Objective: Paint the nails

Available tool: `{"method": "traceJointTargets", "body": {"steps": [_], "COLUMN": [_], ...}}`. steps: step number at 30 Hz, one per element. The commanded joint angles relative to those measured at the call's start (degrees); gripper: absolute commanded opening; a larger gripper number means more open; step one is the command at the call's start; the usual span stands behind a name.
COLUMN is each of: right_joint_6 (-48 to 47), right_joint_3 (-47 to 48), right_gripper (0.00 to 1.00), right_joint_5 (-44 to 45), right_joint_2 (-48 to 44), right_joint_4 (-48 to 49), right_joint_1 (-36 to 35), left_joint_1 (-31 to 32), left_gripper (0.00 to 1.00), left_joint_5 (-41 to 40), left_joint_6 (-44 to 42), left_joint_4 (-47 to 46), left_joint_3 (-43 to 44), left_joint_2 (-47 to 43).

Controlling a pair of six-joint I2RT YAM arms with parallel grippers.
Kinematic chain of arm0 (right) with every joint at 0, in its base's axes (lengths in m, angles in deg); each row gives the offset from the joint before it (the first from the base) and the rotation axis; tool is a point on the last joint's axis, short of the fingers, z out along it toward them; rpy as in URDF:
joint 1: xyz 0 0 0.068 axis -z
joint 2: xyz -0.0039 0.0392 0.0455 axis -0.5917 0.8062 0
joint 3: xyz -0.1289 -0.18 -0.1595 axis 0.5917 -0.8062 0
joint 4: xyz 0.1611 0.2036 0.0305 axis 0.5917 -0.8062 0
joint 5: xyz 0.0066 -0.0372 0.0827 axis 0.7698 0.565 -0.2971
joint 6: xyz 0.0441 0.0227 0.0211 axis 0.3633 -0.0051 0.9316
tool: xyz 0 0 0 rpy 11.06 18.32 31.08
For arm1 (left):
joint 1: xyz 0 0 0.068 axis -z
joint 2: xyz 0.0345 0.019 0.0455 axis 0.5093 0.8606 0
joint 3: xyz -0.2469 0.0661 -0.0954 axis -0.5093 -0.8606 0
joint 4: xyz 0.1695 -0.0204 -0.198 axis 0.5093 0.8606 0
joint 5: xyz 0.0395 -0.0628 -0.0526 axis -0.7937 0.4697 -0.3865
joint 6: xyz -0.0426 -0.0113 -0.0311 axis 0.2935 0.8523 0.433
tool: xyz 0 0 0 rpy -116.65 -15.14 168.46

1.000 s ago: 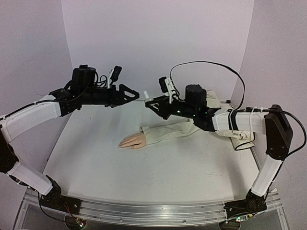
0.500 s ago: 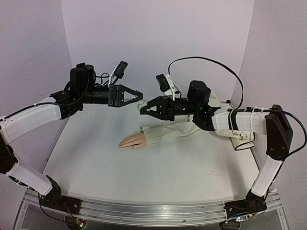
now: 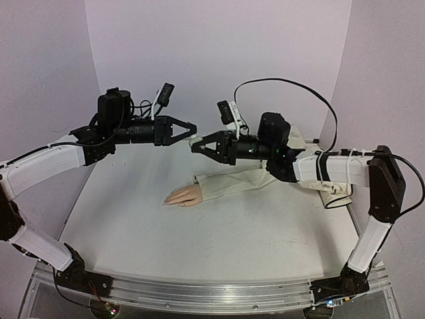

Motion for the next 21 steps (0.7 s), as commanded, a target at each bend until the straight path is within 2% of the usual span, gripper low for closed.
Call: {"method": "traceJointTargets", "body": {"steps": [1, 2, 3, 4, 5, 7, 9, 11, 14, 18, 21], "right_joint_6": [-14.89, -17.67, -20.36, -24.55, -29.46, -36.29, -37.33, -37.56, -36.22, -32.32, -26.12], "right_joint_3": [0.85, 1.65, 2.93, 3.62, 4.12, 5.04, 5.28, 4.25, 4.22, 2.81, 1.78], "right_gripper": [0.00, 0.00, 0.00, 0.00, 0.00, 0.00, 0.00, 0.00, 0.00, 0.00, 0.00], "right_joint_5": [46.67, 66.48, 82.22, 94.38, 103.52, 106.69, 98.96, 86.26, 73.88, 56.30, 35.44], "right_joint_2": [-5.37, -5.22, -4.36, -3.19, -1.92, -0.20, 0.00, -1.08, -1.98, -5.09, -7.50], "right_joint_4": [-14.72, -16.85, -17.66, -15.36, -12.17, -6.93, -6.60, -6.97, -9.84, -13.17, -14.66], "right_joint_1": [-4.15, -7.34, -10.37, -12.59, -14.40, -16.42, -16.77, -16.76, -16.59, -13.59, -7.95], "left_joint_1": [0.20, 0.20, 0.20, 0.22, 0.20, 0.20, 0.20, 0.21, 0.20, 0.11, -0.18], "left_gripper": [0.00, 0.00, 0.00, 0.00, 0.00, 0.00, 0.00, 0.04, 0.22, 0.56, 0.71], "left_joint_5": [-8.79, -11.42, -13.55, -14.89, -15.79, -16.66, -16.36, -15.85, -16.12, -14.76, -12.62], "left_joint_6": [1.53, 1.81, 2.15, 2.43, 2.69, 2.89, 2.83, 2.24, 0.86, -1.54, -2.56], "left_joint_4": [3.15, 5.27, 6.94, 8.14, 9.12, 10.42, 11.49, 12.18, 13.02, 13.18, 12.99], "left_joint_3": [1.14, 1.59, 2.17, 2.57, 3.05, 3.96, 4.88, 5.52, 5.71, 5.36, 5.35], "left_joint_2": [-0.69, -0.51, -0.21, 0.05, 0.51, 1.15, 1.71, 1.85, 1.07, -0.63, -1.36]}}
